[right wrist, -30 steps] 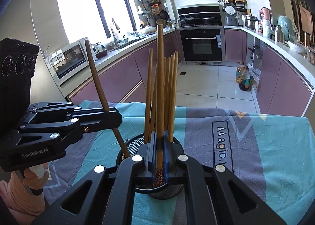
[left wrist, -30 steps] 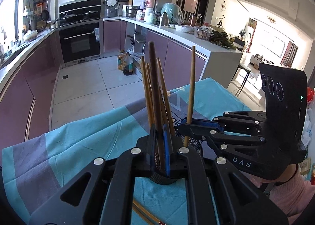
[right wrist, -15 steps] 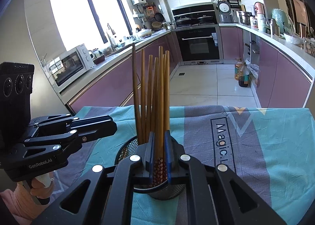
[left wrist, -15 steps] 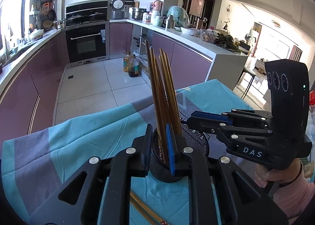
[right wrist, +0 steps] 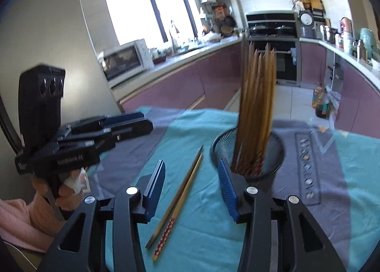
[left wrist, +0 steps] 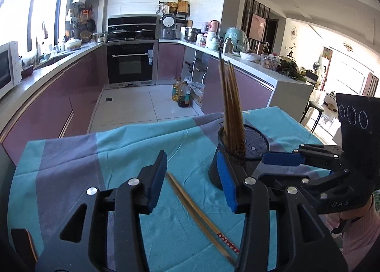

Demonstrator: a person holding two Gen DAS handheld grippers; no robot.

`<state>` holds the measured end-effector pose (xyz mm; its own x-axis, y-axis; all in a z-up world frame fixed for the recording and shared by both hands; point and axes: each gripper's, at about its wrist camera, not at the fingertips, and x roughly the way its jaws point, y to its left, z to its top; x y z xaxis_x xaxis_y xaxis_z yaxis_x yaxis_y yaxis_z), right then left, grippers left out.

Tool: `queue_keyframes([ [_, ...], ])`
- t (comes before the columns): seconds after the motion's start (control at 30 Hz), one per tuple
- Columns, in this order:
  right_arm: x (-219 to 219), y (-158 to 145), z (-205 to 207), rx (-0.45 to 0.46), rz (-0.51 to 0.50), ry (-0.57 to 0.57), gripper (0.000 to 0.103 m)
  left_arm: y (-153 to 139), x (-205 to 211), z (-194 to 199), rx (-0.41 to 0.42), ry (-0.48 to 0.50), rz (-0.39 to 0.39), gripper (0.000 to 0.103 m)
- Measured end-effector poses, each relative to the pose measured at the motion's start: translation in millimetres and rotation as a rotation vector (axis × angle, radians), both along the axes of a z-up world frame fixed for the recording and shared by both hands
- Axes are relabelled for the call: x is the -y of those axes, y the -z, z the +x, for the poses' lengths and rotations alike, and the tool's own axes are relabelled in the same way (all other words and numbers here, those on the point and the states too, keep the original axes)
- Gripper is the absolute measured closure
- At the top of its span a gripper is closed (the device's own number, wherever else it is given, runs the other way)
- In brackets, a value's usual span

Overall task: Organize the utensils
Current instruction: 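Move both open tools back to the last chopsticks on the cloth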

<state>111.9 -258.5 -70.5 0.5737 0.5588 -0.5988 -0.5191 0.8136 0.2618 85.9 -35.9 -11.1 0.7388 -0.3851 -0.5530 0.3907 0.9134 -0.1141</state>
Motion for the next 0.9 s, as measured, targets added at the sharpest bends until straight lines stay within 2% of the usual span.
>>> queue_keyframes([
  [0.23,-26.8,52.6,4.4,-0.144,-0.048,-0.02,0.059,55.3,-23.6,-7.9,-0.124,-0.057,0.038,0.06],
  [0.4,-40.1,66.1,4.3,-0.171,-0.09,-0.018,0.059,82.0,-22.1,-7.1,-0.187,-0.067,0.061,0.06],
  [0.63,-52.9,72.0,0.6,-0.149,-0.159,0.004,0.066,92.3,-10.3,-1.8,-0.214,-0.049,0.083,0.06],
  [0.9,-48.5,71.5,0.1,-0.162,-0.16,0.032,0.071,99.6,3.5,5.9,-0.253,-0.003,0.095,0.061],
])
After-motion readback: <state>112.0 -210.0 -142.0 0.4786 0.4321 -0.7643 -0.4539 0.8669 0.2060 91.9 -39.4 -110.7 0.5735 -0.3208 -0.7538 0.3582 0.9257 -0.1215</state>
